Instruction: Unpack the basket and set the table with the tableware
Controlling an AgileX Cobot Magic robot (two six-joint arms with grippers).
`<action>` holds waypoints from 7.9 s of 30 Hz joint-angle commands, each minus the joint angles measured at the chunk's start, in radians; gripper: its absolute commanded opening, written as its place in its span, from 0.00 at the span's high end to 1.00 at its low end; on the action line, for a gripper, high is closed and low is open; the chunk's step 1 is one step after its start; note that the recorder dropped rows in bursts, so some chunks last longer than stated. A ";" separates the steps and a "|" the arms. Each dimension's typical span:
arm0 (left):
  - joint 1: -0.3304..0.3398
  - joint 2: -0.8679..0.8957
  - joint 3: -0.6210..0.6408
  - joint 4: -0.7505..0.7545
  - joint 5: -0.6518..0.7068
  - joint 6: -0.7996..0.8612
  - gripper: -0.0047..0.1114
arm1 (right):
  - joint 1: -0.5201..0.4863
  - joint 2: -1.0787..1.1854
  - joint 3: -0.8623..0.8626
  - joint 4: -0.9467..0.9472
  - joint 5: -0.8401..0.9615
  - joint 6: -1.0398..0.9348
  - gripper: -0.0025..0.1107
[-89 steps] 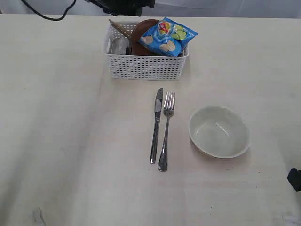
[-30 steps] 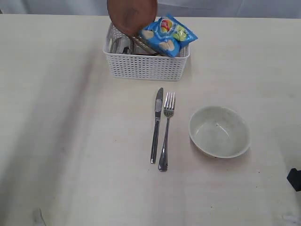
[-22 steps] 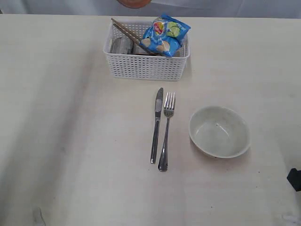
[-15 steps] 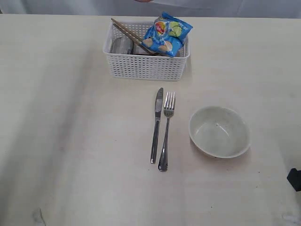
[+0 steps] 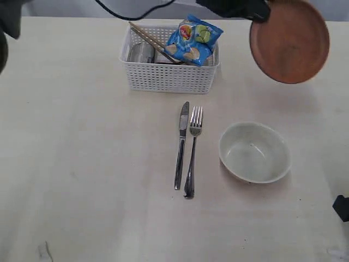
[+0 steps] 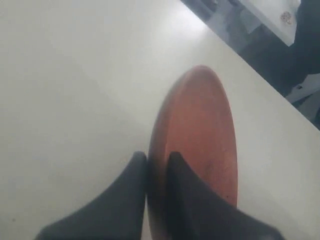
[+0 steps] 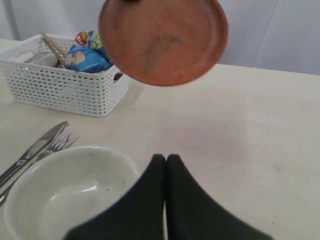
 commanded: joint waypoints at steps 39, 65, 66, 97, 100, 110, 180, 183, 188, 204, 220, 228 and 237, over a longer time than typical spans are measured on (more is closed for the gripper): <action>-0.110 0.148 0.000 0.462 -0.345 -0.224 0.64 | 0.002 -0.004 0.003 -0.007 -0.006 0.000 0.98; -0.122 -0.049 -0.009 0.798 0.276 -0.063 0.96 | 0.002 -0.004 0.003 -0.007 -0.006 0.000 0.98; -0.122 -0.062 0.003 0.798 0.268 -0.080 0.96 | 0.002 -0.004 0.003 -0.007 -0.006 0.000 0.98; 0.042 -1.359 1.194 0.580 -0.824 -0.273 0.96 | 0.002 -0.004 -0.120 0.145 -0.463 0.287 0.98; 0.042 -1.456 1.221 0.582 -0.824 -0.249 0.96 | 0.002 0.132 -0.253 0.145 -0.292 0.276 0.96; 0.042 -1.583 1.248 0.584 -0.632 -0.130 0.96 | -0.055 0.977 -0.800 -0.070 0.218 0.356 0.59; 0.042 -1.749 1.357 0.585 -0.410 -0.251 0.96 | -0.103 1.866 -1.284 0.026 0.150 0.109 0.39; 0.042 -1.813 1.421 0.585 -0.447 -0.251 0.96 | -0.021 1.830 -1.338 0.102 0.187 -0.023 0.40; 0.042 -1.876 1.469 0.581 -0.513 -0.275 0.96 | 0.119 1.871 -1.515 0.130 0.308 -0.043 0.40; 0.042 -1.877 1.469 0.581 -0.514 -0.288 0.96 | 0.210 2.165 -1.798 -0.031 0.450 0.085 0.40; 0.042 -1.877 1.469 0.581 -0.514 -0.289 0.96 | 0.315 2.164 -1.798 0.020 0.471 -0.152 0.98; 0.042 -1.877 1.469 0.581 -0.513 -0.289 0.96 | 0.295 1.975 -1.798 -0.148 0.616 -0.077 0.98; 0.042 -1.877 1.469 0.581 -0.513 -0.289 0.96 | 0.137 1.759 -1.594 -0.154 0.700 -0.034 0.98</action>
